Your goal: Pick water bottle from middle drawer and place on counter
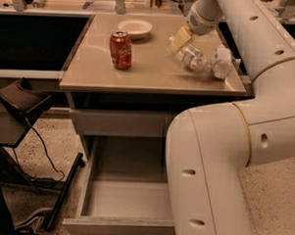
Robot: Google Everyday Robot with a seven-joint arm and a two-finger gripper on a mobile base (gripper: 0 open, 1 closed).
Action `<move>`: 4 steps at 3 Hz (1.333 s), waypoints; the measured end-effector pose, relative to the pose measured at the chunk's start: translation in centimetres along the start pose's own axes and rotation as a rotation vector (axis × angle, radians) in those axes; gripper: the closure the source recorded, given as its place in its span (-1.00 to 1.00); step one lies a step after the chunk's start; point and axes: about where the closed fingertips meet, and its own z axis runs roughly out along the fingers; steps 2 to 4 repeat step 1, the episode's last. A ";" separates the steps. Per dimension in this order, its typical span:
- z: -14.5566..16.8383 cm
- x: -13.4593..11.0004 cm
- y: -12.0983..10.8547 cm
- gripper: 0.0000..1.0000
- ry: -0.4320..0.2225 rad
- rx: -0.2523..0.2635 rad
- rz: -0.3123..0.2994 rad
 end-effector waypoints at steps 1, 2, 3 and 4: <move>0.0 0.0 0.0 -1.00 0.000 0.000 0.000; 0.0 0.0 0.0 -1.00 0.000 0.000 0.000; 0.0 0.0 0.0 -1.00 0.000 0.000 0.000; 0.0 0.0 0.0 -1.00 0.000 0.000 0.000</move>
Offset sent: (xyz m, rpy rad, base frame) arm 0.0000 0.0000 0.0000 0.0000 0.0000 0.0000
